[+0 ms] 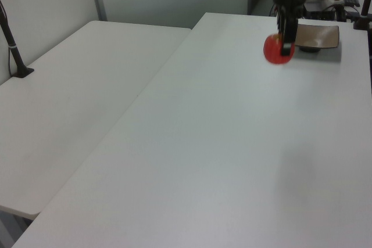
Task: Apples placed on a ceramic plate
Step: 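Lift the apple and carry it toward the brown square plate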
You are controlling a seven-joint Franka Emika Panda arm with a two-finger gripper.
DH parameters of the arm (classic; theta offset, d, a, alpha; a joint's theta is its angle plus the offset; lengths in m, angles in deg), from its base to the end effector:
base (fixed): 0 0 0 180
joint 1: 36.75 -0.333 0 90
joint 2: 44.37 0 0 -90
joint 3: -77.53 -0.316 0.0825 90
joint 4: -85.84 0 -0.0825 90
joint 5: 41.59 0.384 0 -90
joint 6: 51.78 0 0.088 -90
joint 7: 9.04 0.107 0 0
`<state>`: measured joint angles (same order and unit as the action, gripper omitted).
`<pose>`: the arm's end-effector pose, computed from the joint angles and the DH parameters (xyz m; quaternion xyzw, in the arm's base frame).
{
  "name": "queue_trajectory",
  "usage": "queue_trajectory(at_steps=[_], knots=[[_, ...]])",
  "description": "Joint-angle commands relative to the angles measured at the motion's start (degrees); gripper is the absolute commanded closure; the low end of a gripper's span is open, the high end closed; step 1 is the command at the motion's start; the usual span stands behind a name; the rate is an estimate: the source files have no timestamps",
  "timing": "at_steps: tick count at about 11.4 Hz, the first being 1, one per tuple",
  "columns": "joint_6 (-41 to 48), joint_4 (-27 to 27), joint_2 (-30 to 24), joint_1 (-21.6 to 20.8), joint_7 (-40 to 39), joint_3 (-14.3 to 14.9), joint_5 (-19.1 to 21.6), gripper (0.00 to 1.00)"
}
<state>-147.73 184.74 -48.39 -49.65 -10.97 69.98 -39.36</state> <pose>0.5038 0.1943 0.5979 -0.9812 -0.1921 -0.0065 0.0160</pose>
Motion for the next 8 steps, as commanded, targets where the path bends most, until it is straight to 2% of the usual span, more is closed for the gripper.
queue_trajectory(at_steps=[1, 3, 5, 7, 8], knots=[[3.05, -2.05, -1.52, -0.73, -5.27, 6.21, 1.28, 0.76], [2.96, -4.06, -1.35, 1.63, -9.39, 10.17, 1.28, 0.76], [2.26, -4.34, -0.99, 5.67, -19.38, 13.51, 0.67, 0.76], [0.25, -4.34, -0.03, 6.39, -29.66, 20.96, 0.05, 0.76], [-2.2, -4.25, 0.76, 7.7, -33.98, 23.69, -0.04, 0.76]])
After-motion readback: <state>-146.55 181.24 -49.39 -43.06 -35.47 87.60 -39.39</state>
